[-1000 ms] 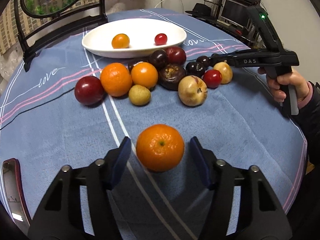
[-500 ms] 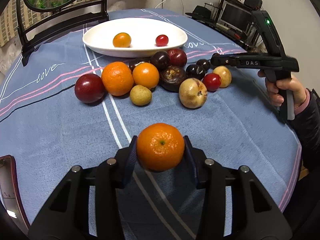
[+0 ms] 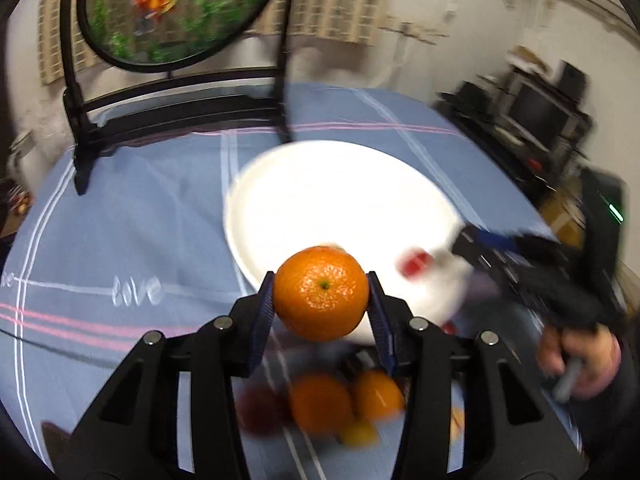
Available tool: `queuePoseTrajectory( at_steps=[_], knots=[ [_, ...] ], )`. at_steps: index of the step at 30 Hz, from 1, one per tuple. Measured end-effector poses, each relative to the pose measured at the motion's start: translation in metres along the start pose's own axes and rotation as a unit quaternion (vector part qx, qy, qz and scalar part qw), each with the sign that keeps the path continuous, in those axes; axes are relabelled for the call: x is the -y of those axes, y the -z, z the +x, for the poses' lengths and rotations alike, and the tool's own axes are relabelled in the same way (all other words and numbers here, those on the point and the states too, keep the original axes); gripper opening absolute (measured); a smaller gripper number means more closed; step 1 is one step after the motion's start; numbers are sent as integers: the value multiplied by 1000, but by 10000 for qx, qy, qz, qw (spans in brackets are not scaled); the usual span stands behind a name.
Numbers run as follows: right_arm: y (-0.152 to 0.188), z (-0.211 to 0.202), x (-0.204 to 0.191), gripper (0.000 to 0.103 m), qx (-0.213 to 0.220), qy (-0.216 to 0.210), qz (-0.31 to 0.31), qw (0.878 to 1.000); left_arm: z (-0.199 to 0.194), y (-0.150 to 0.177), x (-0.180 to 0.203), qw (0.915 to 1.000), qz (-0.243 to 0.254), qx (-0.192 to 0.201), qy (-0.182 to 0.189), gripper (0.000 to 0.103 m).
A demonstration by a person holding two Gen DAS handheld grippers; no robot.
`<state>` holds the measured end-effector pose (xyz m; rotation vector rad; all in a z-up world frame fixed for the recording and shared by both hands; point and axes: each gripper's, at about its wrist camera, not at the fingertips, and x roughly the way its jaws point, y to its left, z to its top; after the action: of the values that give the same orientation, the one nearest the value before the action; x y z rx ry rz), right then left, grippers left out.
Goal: Organize fruits
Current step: 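Place the tangerine and dark plum on the plate, opening both tools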
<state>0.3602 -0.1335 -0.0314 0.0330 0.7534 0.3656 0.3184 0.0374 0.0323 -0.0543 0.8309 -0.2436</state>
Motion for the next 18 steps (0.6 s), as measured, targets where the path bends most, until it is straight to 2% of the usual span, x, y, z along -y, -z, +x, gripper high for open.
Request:
queuePoseTrajectory(
  at_steps=[3,8,10,11,12,13,18],
  knots=[
    [-7,16,2,33,-117,61,-1,9999,32,-18,-11,9996,-171,-183,-153,45],
    [-11,28,6,34,-276,-1,29,9996,67,-28,-13,9980,-147,-521,-327,45],
    [-12,25,3,39,-291,51,-41,9996,71,-30,-11,9973,-91,-589,-438,48],
    [-12,23,2,41,-288,78,-53,9995,67,-30,-10,9976,-54,-495,-485,64],
    [-13,16,1,50,-240,70,-71,9997,61,-29,-10,9979,-25,-371,-529,76],
    [-12,10,0,59,-153,64,-76,9998,48,-28,-7,9980,24,-142,-611,79],
    [8,-30,-6,60,113,3,-221,9997,-8,-2,4,9962,206,393,-755,97]
  ],
)
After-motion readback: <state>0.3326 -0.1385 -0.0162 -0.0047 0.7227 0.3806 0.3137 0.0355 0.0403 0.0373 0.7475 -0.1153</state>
